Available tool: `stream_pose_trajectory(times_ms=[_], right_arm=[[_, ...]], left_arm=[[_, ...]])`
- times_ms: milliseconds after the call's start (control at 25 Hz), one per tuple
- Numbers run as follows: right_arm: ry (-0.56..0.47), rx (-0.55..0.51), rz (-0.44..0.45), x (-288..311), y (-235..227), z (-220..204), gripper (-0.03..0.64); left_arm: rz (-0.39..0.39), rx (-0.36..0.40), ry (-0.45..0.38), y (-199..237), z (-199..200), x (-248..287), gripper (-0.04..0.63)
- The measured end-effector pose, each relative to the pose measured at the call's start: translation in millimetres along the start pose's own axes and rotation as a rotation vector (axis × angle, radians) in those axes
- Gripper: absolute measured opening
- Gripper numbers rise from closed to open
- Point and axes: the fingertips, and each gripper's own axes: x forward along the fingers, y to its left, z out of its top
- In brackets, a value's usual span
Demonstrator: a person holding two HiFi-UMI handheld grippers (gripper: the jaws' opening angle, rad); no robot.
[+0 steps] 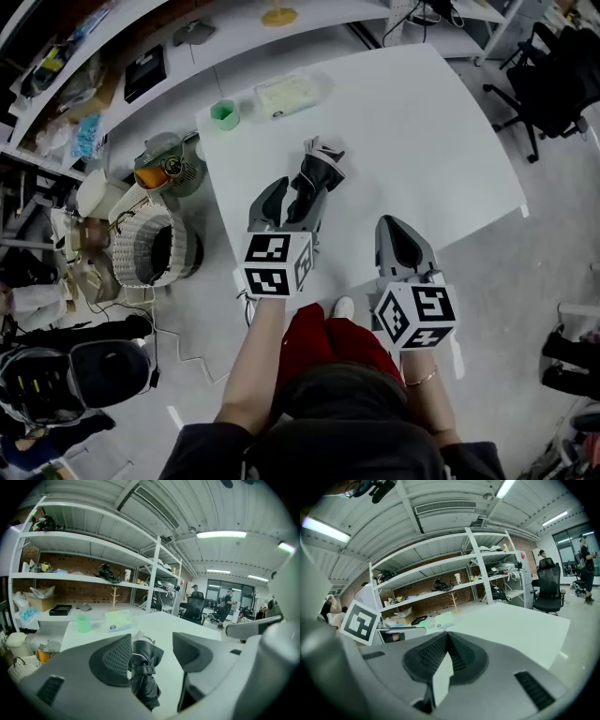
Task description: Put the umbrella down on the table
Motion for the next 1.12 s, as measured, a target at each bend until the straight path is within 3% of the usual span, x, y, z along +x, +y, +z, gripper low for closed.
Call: stream_pose_trajectory(times_ms=[560,1120], right_arm=[[-0.105,-0.040,0.043,-39,15,29,0.018],[-0.232,-0.069,0.099,-76,33,64,0.018]], left_arm=[[0.089,0.003,-0.226,3,62,-76,0.149],[0.081,0.091,-0.377,-21,112,-142,0.037]])
